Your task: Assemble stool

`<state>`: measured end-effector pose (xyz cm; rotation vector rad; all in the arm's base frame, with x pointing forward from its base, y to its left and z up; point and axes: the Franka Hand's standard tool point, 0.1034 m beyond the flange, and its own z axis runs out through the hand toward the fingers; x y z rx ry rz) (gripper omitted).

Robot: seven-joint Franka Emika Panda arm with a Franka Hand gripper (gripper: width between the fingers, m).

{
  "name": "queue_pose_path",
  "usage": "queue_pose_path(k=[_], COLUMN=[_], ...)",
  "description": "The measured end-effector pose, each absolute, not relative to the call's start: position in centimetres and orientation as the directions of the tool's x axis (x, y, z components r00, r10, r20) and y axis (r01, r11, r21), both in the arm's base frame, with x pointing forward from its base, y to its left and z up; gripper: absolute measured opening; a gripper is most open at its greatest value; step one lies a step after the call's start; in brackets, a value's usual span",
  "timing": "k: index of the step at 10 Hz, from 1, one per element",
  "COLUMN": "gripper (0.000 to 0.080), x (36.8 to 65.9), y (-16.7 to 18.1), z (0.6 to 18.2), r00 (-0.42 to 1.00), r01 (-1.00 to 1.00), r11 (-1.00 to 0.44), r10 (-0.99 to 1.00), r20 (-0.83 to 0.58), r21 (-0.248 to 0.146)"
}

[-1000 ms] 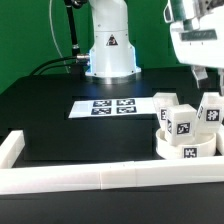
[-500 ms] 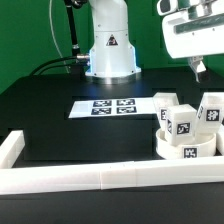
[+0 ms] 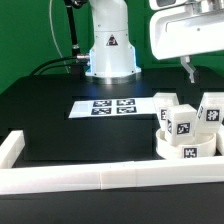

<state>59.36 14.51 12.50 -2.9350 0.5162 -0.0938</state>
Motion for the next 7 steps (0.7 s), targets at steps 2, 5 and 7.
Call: queue_pose_path(k=[2,5,7], gripper=[0.0649,0.0649,0.0649], x=[59.37,59.26,59.10], y=[14.35,14.37,14.92], z=[12.42,12.25,12.10], r00=[0.977,0.991,0.913], r01=[-0.196,0.099,0.399], r11=[-0.967,-0.990,-0.916], r10=[-0.207,0.090,0.393], r20=[0.058,0.097,0.112], r21=[-0.160,-0.099,-0.040])
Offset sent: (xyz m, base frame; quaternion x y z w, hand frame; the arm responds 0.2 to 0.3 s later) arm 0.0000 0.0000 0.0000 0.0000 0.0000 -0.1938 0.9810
